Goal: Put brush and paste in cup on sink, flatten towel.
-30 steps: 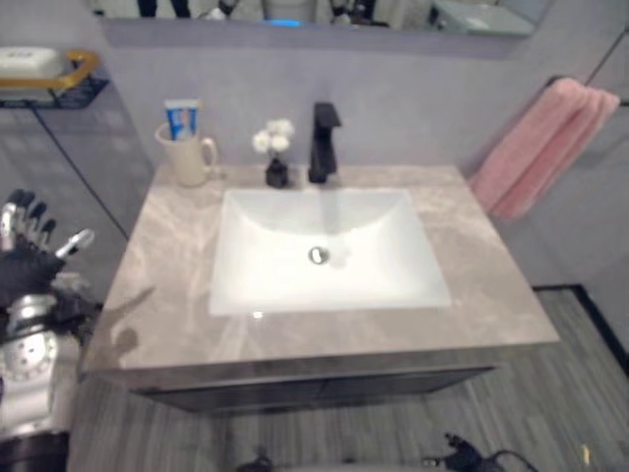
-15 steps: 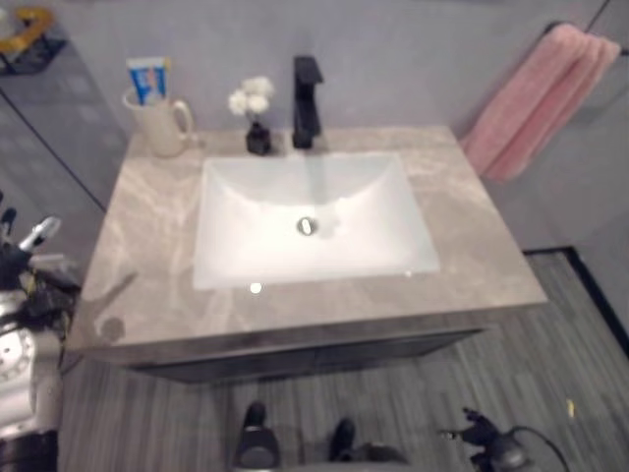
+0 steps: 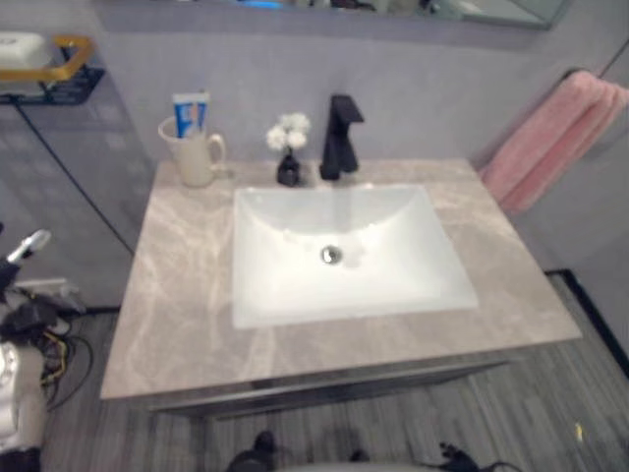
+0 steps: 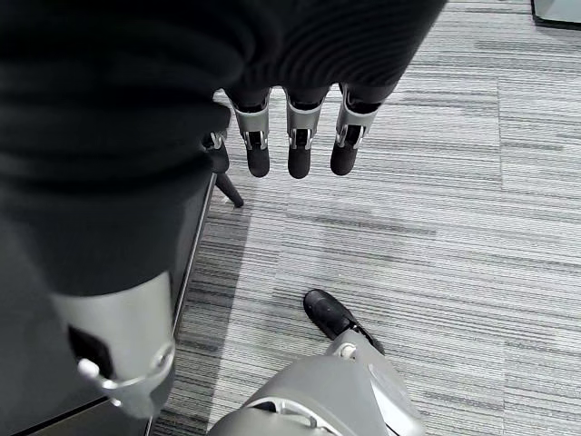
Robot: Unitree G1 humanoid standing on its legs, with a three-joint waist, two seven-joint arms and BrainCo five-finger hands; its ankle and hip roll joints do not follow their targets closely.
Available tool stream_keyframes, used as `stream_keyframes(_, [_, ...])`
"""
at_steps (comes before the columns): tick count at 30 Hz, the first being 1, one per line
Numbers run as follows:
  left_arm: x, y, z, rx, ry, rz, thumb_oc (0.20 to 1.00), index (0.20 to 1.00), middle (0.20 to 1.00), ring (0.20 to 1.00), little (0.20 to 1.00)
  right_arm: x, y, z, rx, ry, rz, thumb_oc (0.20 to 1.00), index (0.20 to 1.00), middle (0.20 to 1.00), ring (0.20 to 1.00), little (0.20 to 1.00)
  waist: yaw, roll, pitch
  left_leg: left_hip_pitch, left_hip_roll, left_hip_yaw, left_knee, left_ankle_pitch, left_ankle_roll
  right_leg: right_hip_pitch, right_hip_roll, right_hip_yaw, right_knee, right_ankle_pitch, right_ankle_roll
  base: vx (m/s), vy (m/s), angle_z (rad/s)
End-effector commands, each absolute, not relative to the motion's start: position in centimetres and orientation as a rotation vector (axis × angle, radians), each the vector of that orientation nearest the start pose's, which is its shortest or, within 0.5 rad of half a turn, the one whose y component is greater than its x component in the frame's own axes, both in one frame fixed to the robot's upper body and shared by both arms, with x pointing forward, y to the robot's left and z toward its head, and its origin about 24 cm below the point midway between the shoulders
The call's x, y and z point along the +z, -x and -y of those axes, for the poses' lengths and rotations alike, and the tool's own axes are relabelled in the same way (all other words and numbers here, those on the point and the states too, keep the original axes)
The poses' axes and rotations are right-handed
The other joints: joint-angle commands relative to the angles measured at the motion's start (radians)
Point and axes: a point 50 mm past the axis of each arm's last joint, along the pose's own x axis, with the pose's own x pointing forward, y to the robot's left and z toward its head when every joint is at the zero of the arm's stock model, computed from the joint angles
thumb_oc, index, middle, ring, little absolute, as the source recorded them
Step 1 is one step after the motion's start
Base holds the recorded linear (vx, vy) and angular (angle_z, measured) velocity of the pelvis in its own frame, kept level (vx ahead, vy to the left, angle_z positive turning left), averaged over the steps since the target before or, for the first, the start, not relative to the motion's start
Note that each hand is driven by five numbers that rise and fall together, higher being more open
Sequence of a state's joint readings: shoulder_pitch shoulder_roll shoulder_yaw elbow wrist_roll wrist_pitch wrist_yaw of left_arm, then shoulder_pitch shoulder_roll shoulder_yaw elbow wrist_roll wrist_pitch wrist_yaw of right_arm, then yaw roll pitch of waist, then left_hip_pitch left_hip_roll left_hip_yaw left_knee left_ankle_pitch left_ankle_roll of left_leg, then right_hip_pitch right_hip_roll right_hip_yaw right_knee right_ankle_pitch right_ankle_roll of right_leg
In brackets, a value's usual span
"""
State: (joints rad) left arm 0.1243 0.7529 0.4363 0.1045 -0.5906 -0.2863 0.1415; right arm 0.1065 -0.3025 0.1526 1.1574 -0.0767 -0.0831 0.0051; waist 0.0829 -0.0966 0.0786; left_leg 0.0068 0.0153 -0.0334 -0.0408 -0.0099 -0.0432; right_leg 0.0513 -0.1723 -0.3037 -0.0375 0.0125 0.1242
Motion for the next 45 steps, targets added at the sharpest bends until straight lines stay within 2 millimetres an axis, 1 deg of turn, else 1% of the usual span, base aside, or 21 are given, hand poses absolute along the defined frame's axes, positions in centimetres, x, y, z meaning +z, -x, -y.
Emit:
stream_keyframes(1, [18.6, -20.2, -38.6, 0.528, -0.284, 0.454, 1.0, 1.0, 1.0, 1.0, 1.0, -15.1, -6.8, 27.1, 0.026, 0.467, -1.199, 1.0, 1.0, 1.0, 1.0, 1.0, -0.024, 0.035, -0.01, -0.049, 0.053, 0.015, -0.046, 0.018, 0.027, 0.006, 0.003, -0.022, 0.092, -0.031, 0.033, 0.06, 0.074, -0.03])
stream_keyframes(3, [18.8, -20.5, -38.7, 0.524, -0.297, 0.45, 1.0, 1.0, 1.0, 1.0, 1.0, -15.1, -6.7, 27.1, 0.03, 0.467, -1.2, 1.0, 1.0, 1.0, 1.0, 1.0, -0.029, 0.033, -0.01, -0.053, 0.054, 0.019, -0.046, 0.018, 0.028, -0.001, 0.003, -0.02, 0.092, -0.022, 0.037, 0.05, 0.069, -0.14])
stream_keyframes(4, [19.4, -21.1, -39.2, 0.537, -0.328, 0.441, 1.0, 1.0, 1.0, 1.0, 1.0, -15.1, -6.7, 27.1, 0.04, 0.472, -1.201, 1.0, 1.0, 1.0, 1.0, 1.0, -0.039, 0.029, -0.007, -0.059, 0.053, 0.026, -0.046, 0.014, 0.031, -0.017, 0.001, -0.01, 0.093, -0.007, 0.044, 0.07, 0.093, -0.23])
stream_keyframes(10, [21.3, -22.1, -40.6, 0.606, -0.409, 0.431, 1.0, 1.0, 1.0, 1.0, 1.0, -15.0, -6.3, 27.1, 0.041, 0.447, -1.196, 1.0, 1.0, 1.0, 1.0, 1.0, -0.074, 0.003, 0.009, -0.074, 0.053, 0.052, -0.046, 0.004, 0.041, -0.059, -0.005, 0.02, 0.103, 0.038, 0.062, 0.07, 0.101, -0.22])
stream_keyframes(13, [22.0, -22.7, -41.2, 0.638, -0.379, 0.438, 1.0, 1.0, 1.0, 1.0, 1.0, -15.0, -5.9, 27.2, 0.021, 0.424, -1.207, 1.0, 1.0, 1.0, 1.0, 1.0, -0.09, -0.01, 0.017, -0.087, 0.05, 0.06, -0.046, 0.003, 0.045, -0.081, -0.007, 0.038, 0.098, 0.068, 0.07, 0.04, 0.092, -0.19])
stream_keyframes(14, [22.0, -22.8, -41.2, 0.637, -0.379, 0.439, 1.0, 1.0, 1.0, 1.0, 1.0, -15.0, -5.9, 27.2, 0.02, 0.423, -1.206, 1.0, 1.0, 1.0, 1.0, 1.0, -0.088, -0.01, 0.016, -0.088, 0.05, 0.06, -0.046, 0.003, 0.045, -0.082, -0.007, 0.038, 0.097, 0.068, 0.07, 0.04, 0.104, -0.2])
stream_keyframes(15, [22.6, -23.0, -41.9, 0.662, -0.366, 0.436, 1.0, 1.0, 1.0, 1.0, 1.0, -15.0, -5.7, 27.4, 0.015, 0.42, -1.212, 1.0, 1.0, 1.0, 1.0, 1.0, -0.099, -0.015, 0.018, -0.097, 0.048, 0.065, -0.046, 0.002, 0.047, -0.09, -0.008, 0.045, 0.088, 0.085, 0.075, 0.04, 0.091, -0.16])
stream_keyframes(17, [23.1, -23.1, -43.0, 0.7, -0.373, 0.409, 1.0, 1.0, 1.0, 1.0, 1.0, -14.9, -5.3, 27.5, -0.002, 0.39, -1.217, 1.0, 1.0, 1.0, 1.0, 1.0, -0.112, -0.026, 0.017, -0.102, 0.046, 0.074, -0.046, -0.002, 0.05, -0.095, -0.011, 0.053, 0.072, 0.099, 0.079, 0.06, 0.106, -0.12])
stream_keyframes(19, [23.6, -23.2, -43.2, 0.721, -0.341, 0.43, 1.0, 1.0, 1.0, 1.0, 1.0, -14.8, -5.4, 28.0, -0.085, 0.344, -1.207, 1.0, 1.0, 1.0, 1.0, 1.0, -0.121, -0.036, 0.018, -0.108, 0.044, 0.088, -0.046, -0.006, 0.052, -0.107, -0.013, 0.066, 0.065, 0.11, 0.083, 0.04, 0.093, -0.16])
stream_keyframes(20, [24.2, -23.3, -43.2, 0.729, -0.331, 0.448, 1.0, 1.0, 1.0, 1.0, 1.0, -14.7, -5.7, 28.2, -0.107, 0.34, -1.196, 1.0, 1.0, 1.0, 1.0, 1.0, -0.121, -0.04, 0.019, -0.109, 0.044, 0.094, -0.046, -0.009, 0.054, -0.112, -0.015, 0.069, 0.063, 0.116, 0.085, 0.02, 0.068, -0.23])
stream_keyframes(21, [24.2, -23.4, -43.2, 0.728, -0.331, 0.449, 1.0, 1.0, 1.0, 1.0, 1.0, -14.7, -5.7, 28.2, -0.108, 0.339, -1.196, 1.0, 1.0, 1.0, 1.0, 1.0, -0.119, -0.041, 0.02, -0.109, 0.044, 0.095, -0.046, -0.01, 0.055, -0.113, -0.015, 0.07, 0.063, 0.116, 0.085, 0.02, 0.053, -0.25])
stream_keyframes(22, [24.6, -23.4, -43.5, 0.744, -0.321, 0.454, 1.0, 1.0, 1.0, 1.0, 1.0, -14.7, -5.5, 28.3, -0.114, 0.337, -1.204, 1.0, 1.0, 1.0, 1.0, 1.0, -0.121, -0.045, 0.022, -0.109, 0.044, 0.102, -0.046, -0.012, 0.057, -0.117, -0.015, 0.074, 0.061, 0.121, 0.087, 0.03, 0.072, -0.36])
stream_keyframes(23, [25.5, -23.7, -43.6, 0.758, -0.302, 0.475, 1.0, 1.0, 1.0, 1.0, 1.0, -14.8, -4.8, 28.3, -0.099, 0.343, -1.233, 1.0, 1.0, 1.0, 1.0, 1.0, -0.123, -0.058, 0.027, -0.108, 0.043, 0.11, -0.046, -0.019, 0.061, -0.125, -0.016, 0.083, 0.062, 0.135, 0.092, 0.04, 0.081, -0.32])
stream_keyframes(25, [25.9, -23.8, -44.0, 0.779, -0.281, 0.481, 1.0, 1.0, 1.0, 1.0, 1.0, -14.9, -3.6, 28.6, -0.095, 0.35, -1.274, 1.0, 1.0, 1.0, 1.0, 1.0, -0.132, -0.074, 0.03, -0.107, 0.042, 0.115, -0.046, -0.024, 0.063, -0.13, -0.016, 0.089, 0.064, 0.146, 0.097, 0.04, 0.065, -0.19])
stream_keyframes(27, [26.4, -24.0, -44.4, 0.793, -0.285, 0.469, 1.0, 1.0, 1.0, 1.0, 1.0, -15.0, -2.8, 28.8, -0.106, 0.342, -1.307, 1.0, 1.0, 1.0, 1.0, 1.0, -0.139, -0.082, 0.034, -0.108, 0.041, 0.117, -0.046, -0.025, 0.065, -0.134, -0.017, 0.096, 0.066, 0.157, 0.099, 0.02, 0.063, -0.1])
stream_keyframes(29, [27.4, -24.3, -44.4, 0.794, -0.296, 0.48, 1.0, 1.0, 1.0, 1.0, 1.0, -15.1, -2.6, 28.8, -0.113, 0.337, -1.319, 1.0, 1.0, 1.0, 1.0, 1.0, -0.144, -0.091, 0.037, -0.11, 0.04, 0.119, -0.046, -0.027, 0.067, -0.138, -0.017, 0.098, 0.067, 0.165, 0.101, 0.02, 0.055, -0.03])
stream_keyframes(31, [27.8, -24.5, -44.7, 0.808, -0.284, 0.473, 1.0, 1.0, 1.0, 1.0, 1.0, -15.1, -2.4, 28.7, -0.113, 0.328, -1.328, 1.0, 1.0, 1.0, 1.0, 1.0, -0.151, -0.101, 0.041, -0.114, 0.041, 0.121, -0.046, -0.026, 0.068, -0.143, -0.017, 0.099, 0.069, 0.171, 0.102, 0.01, 0.04, -0.06])
stream_keyframes(33, [28.9, -25.0, -44.7, 0.817, -0.287, 0.482, 1.0, 1.0, 1.0, 1.0, 1.0, -15.2, -2.3, 28.6, -0.118, 0.312, -1.33, 1.0, 1.0, 1.0, 1.0, 1.0, -0.161, -0.113, 0.046, -0.116, 0.041, 0.124, -0.046, -0.03, 0.071, -0.152, -0.016, 0.101, 0.074, 0.177, 0.105, 0.01, 0.04, -0.04])
stream_keyframes(37, [29.8, -25.4, -44.6, 0.826, -0.284, 0.49, 1.0, 1.0, 1.0, 1.0, 1.0, -15.2, -2.5, 28.4, -0.127, 0.29, -1.319, 1.0, 1.0, 1.0, 1.0, 1.0, -0.166, -0.126, 0.052, -0.12, 0.044, 0.128, -0.046, -0.031, 0.071, -0.16, -0.014, 0.107, 0.074, 0.192, 0.107, 0.0, 0.026, -0.06])
stream_keyframes(39, [30.2, -25.4, -44.7, 0.831, -0.292, 0.486, 1.0, 1.0, 1.0, 1.0, 1.0, -15.3, -2.4, 28.2, -0.128, 0.276, -1.319, 1.0, 1.0, 1.0, 1.0, 1.0, -0.166, -0.135, 0.056, -0.124, 0.044, 0.126, -0.046, -0.03, 0.071, -0.163, -0.011, 0.107, 0.072, 0.197, 0.108, 0.0, 0.013, -0.08])
stream_keyframes(45, [30.4, -26.1, -44.5, 0.821, -0.292, 0.467, 1.0, 1.0, 1.0, 1.0, 1.0, -15.1, -2.9, 28.4, -0.137, 0.273, -1.3, 1.0, 1.0, 1.0, 1.0, 1.0, -0.171, -0.149, 0.067, -0.136, 0.046, 0.124, -0.046, -0.028, 0.072, -0.172, -0.01, 0.104, 0.066, 0.208, 0.108, 0.0, 0.0, 0.0])
